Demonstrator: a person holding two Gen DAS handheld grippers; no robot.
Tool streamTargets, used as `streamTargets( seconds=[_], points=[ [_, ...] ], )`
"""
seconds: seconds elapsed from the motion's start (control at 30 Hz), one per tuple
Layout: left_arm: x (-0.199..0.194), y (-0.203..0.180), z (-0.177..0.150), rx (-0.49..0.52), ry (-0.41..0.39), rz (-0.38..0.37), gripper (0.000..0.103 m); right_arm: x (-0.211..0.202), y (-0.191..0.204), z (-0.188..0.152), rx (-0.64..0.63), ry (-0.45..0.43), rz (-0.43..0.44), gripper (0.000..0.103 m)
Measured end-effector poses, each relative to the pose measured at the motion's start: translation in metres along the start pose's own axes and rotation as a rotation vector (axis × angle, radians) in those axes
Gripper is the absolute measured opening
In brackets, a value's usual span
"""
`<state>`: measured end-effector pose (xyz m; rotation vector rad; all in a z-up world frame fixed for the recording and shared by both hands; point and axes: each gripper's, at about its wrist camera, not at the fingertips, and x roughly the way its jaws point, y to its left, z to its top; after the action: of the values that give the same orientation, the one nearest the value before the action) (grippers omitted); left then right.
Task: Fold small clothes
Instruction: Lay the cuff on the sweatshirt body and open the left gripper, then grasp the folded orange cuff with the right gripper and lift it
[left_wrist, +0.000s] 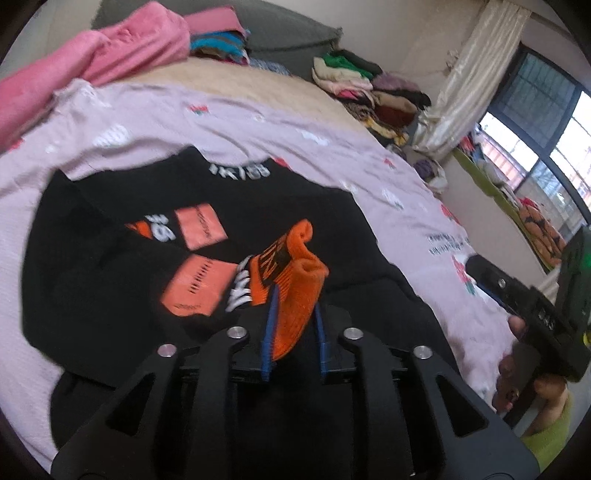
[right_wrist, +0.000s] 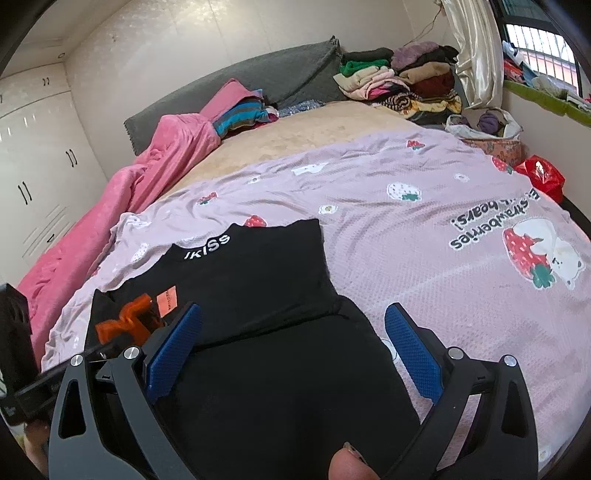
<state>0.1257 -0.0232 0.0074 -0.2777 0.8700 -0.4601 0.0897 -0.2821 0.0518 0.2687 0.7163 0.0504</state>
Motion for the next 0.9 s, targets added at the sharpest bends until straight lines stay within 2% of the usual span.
streamTargets(
  seconds=[0.03,0.07,0.2,0.27,0.33,0.4,0.43,0.5,0.53,0.57,0.67,0.7,0.77,0.8,0.83,0.87,0.9],
  points=[
    [0.002,-0.001,-0.002,0.001,0.017,-0.02,0.023,0.002,-0.001,0.0,0.005,0.009,0.0,0.099],
    [0.003,-0.002,-0.003,0.004,0.024,-0.03,0.033,0.005,-0.002,-0.001,0.01,0.016,0.001,0.099],
    [-0.002,-0.002,-0.005,0.021,0.033,-0.021,0.044,0.018,-0.001,-0.005,0.02,0.064,0.012,0.099],
    [-0.008,0.004,-0.004,0.01,0.022,-0.007,0.056,0.029,0.005,-0.01,0.012,0.105,0.032,0.099],
    [-0.015,0.01,-0.002,0.009,0.011,0.047,0.063,0.037,0.014,-0.015,-0.003,0.138,0.06,0.099],
    [-0.022,0.02,0.001,-0.004,-0.001,0.113,0.078,0.045,0.027,-0.022,-0.017,0.171,0.098,0.099],
    [-0.026,0.025,0.002,-0.013,-0.009,0.143,0.08,0.05,0.036,-0.026,-0.031,0.192,0.126,0.098],
    [-0.036,0.037,0.005,-0.03,-0.036,0.207,0.094,0.057,0.054,-0.033,-0.066,0.215,0.151,0.098],
    [-0.041,0.042,0.006,-0.038,-0.052,0.24,0.093,0.063,0.064,-0.038,-0.091,0.234,0.169,0.095],
    [-0.044,0.047,0.008,-0.045,-0.063,0.267,0.093,0.068,0.074,-0.043,-0.111,0.253,0.187,0.086],
    [-0.056,0.064,0.011,-0.077,-0.074,0.309,0.093,0.083,0.088,-0.053,-0.117,0.299,0.211,0.081],
    [-0.06,0.069,0.011,-0.088,-0.081,0.316,0.093,0.086,0.089,-0.055,-0.111,0.308,0.217,0.076],
    [-0.067,0.076,0.011,-0.106,-0.092,0.327,0.093,0.095,0.093,-0.061,-0.097,0.33,0.226,0.056],
    [-0.071,0.081,0.012,-0.12,-0.099,0.33,0.093,0.098,0.095,-0.064,-0.1,0.335,0.218,0.049],
    [-0.076,0.084,0.012,-0.132,-0.105,0.331,0.093,0.1,0.098,-0.065,-0.107,0.331,0.222,0.037],
    [-0.081,0.089,0.012,-0.143,-0.113,0.332,0.093,0.101,0.099,-0.065,-0.11,0.328,0.227,0.032],
    [-0.083,0.091,0.012,-0.148,-0.119,0.336,0.093,0.1,0.101,-0.063,-0.112,0.321,0.241,0.022]
  ],
)
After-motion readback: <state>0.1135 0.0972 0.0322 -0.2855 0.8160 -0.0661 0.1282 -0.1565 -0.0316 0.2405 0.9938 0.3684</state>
